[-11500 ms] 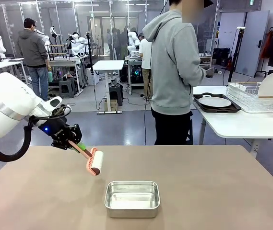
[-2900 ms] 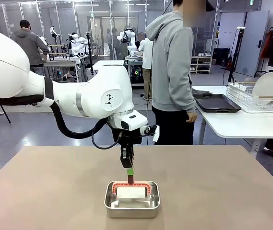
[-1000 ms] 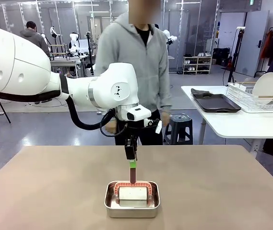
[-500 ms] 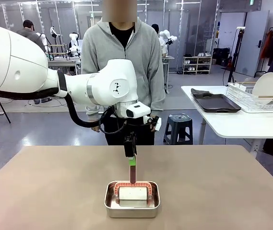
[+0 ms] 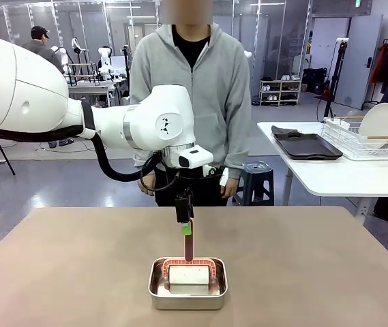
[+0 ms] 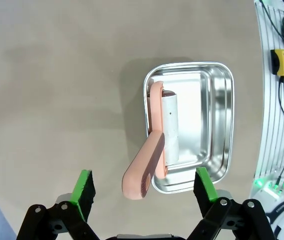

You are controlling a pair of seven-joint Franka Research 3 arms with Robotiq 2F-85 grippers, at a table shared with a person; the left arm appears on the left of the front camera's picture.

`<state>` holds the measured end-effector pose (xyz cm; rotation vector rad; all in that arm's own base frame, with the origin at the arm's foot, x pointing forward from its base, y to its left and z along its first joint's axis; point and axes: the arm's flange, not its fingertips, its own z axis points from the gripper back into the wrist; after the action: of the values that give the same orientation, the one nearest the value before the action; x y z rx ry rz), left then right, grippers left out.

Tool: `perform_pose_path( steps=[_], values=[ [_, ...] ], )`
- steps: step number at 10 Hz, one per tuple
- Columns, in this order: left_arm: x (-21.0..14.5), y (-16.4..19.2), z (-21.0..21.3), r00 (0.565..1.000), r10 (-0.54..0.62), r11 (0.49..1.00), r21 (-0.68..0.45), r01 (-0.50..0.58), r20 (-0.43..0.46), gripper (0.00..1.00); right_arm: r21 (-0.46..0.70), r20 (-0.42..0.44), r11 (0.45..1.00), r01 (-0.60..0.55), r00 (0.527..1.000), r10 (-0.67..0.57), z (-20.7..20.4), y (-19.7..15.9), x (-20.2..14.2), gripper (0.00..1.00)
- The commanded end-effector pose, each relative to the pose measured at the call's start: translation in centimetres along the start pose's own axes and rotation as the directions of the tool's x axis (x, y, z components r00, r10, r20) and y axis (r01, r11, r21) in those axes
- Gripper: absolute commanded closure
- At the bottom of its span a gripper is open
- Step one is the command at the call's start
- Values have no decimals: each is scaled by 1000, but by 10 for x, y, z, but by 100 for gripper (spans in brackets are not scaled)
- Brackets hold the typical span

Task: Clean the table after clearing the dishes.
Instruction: Place the Lint Roller back on top of the Airtight Container.

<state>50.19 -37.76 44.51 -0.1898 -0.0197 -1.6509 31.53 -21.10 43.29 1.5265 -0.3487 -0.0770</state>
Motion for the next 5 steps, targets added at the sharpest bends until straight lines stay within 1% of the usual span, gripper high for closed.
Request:
perform_pose_path(
  steps=[1,5],
  values=[
    [0,-2,1,1000,-1,1000,-1,1,0,0,0,0,1000,4,1000,-4,0,4,-1,0],
    [0,-2,1,1000,-1,1000,-1,1,0,0,0,0,1000,4,1000,-4,0,4,-1,0]
  ],
)
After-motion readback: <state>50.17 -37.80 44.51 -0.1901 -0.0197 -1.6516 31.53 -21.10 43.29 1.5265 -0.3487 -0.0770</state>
